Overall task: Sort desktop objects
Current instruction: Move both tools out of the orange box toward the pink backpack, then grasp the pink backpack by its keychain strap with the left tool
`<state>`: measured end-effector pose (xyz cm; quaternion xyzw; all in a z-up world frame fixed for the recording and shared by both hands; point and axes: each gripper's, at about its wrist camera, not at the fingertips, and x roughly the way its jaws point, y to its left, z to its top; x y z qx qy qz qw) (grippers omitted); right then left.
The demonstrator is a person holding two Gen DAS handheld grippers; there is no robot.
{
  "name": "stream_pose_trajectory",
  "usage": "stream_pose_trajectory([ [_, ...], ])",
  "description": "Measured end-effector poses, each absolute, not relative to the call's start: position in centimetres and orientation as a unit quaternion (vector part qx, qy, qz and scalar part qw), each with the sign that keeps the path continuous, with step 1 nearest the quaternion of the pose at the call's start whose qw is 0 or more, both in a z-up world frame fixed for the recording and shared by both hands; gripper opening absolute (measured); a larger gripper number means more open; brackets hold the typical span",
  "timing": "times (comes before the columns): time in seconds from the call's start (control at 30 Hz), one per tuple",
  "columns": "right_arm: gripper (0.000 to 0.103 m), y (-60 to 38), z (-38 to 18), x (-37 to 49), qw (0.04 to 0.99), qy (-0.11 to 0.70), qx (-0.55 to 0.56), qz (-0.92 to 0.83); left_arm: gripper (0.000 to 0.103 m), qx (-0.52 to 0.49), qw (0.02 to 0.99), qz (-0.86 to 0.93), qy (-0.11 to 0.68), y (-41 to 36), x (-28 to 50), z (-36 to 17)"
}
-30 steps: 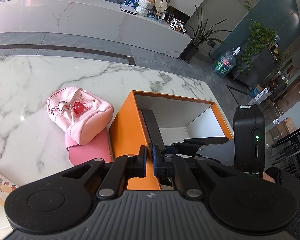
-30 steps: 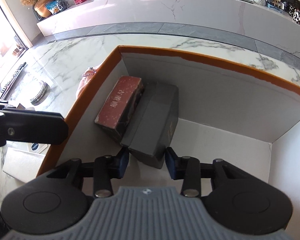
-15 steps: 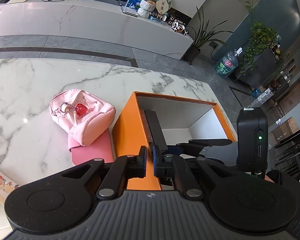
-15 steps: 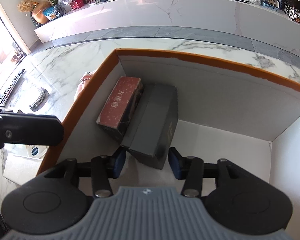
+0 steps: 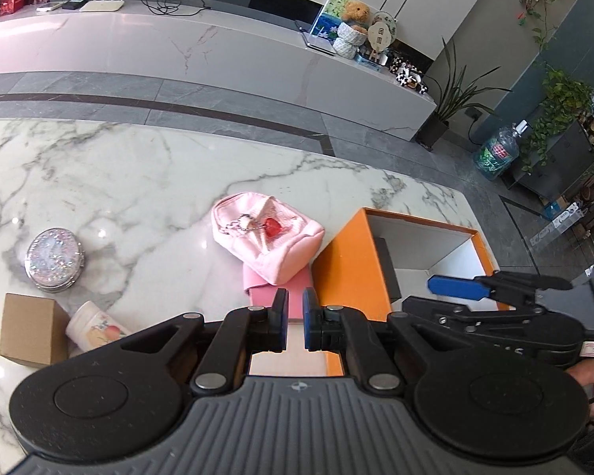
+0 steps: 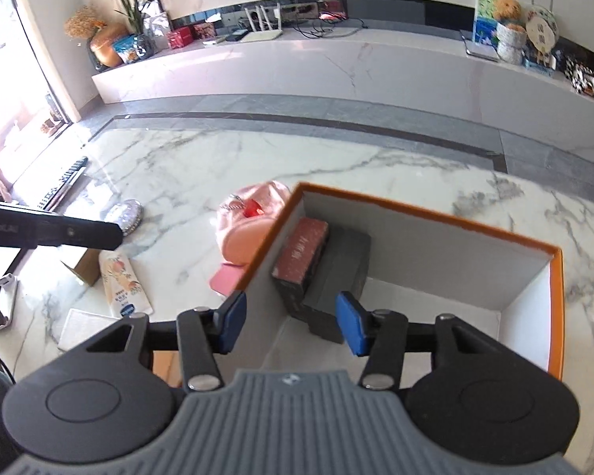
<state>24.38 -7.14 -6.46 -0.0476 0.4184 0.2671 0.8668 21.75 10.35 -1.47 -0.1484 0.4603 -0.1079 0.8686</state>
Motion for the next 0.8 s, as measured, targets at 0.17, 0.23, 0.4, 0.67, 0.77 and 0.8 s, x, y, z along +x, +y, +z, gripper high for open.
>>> stream_pose_trajectory([
  [0.17, 0.053, -2.4, -5.2, 25.3, 0.85, 0.407, -0.114, 0.316, 0.006, -0.147, 0.862, -0.095, 0.476, 11.9, 22.4, -2.3],
  [0.23, 0.051, -0.4, -5.6, 26.0, 0.842, 0.409, -0.147, 0.32, 0.006, -0.16, 0.857, -0.094, 0.481, 12.5, 23.0, -2.9],
  [0.4, 0.047, 2.0, -7.0, 28.6, 0.823, 0.428, -0.195, 0.318, 0.025, -0.198, 0.848, -0.088, 0.484, 13.3, 25.9, -4.6],
  [0.67, 0.033, 3.5, -8.4, 32.7, 0.797, 0.442, -0.266, 0.314, 0.039, -0.246, 0.824, -0.093, 0.502, 12.3, 31.1, -8.2],
  [0.77, 0.031, 3.7, -9.1, 33.9, 0.792, 0.447, -0.275, 0.313, 0.045, -0.255, 0.814, -0.079, 0.515, 11.9, 32.6, -10.1],
  [0.8, 0.031, 3.7, -9.3, 34.2, 0.791, 0.448, -0.274, 0.313, 0.046, -0.258, 0.812, -0.075, 0.518, 11.9, 32.9, -10.6],
])
